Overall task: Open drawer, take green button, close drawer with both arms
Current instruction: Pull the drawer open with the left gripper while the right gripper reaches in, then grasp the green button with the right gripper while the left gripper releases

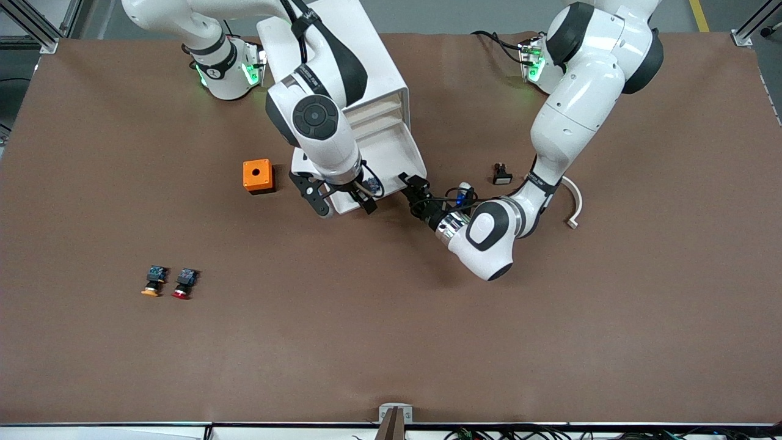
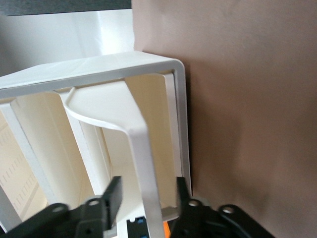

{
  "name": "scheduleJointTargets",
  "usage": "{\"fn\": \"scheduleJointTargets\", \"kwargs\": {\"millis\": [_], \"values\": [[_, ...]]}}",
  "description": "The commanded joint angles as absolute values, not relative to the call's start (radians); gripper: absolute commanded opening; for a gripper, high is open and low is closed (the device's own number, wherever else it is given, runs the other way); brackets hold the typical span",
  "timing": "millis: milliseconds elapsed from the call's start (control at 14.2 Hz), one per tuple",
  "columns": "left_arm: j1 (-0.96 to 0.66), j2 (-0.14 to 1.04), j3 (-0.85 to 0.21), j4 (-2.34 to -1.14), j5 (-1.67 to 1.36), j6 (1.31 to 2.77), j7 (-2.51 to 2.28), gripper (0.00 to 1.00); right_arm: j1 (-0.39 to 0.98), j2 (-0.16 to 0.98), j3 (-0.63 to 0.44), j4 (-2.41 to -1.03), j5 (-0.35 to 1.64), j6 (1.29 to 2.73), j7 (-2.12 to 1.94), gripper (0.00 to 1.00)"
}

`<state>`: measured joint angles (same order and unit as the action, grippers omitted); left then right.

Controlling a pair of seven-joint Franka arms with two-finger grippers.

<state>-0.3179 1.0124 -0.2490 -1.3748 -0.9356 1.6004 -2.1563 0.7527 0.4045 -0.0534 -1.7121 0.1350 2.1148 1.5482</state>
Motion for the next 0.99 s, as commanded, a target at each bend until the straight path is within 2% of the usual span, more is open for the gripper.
{"fn": "scheduleJointTargets", "kwargs": {"millis": [0,494,706,918], "values": [[-0.304,1.000,-0.255,-1.371,-0.957,1.611,-2.050,0.99,0.791,0.388,-0.060,-1.804,0.147,2.210,1.585,1.00],[-0.244,0.968,-0.256,-1.296,-0.904,1.638,-1.757,0.99,0.841,0.396,-0.060,-1.899,0.146,2.325,1.588,0.99],[-0.244,0.943,-0.229,-1.293,-0.851,1.638,-1.605,0.99,0.842,0.397,-0.061,-1.907,0.146,2.332,1.588,0.93],[-0.259,0.934,-0.160,-1.244,-0.798,1.641,-1.449,1.00,0.844,0.406,-0.061,-1.911,0.144,2.335,1.588,0.82]]}}
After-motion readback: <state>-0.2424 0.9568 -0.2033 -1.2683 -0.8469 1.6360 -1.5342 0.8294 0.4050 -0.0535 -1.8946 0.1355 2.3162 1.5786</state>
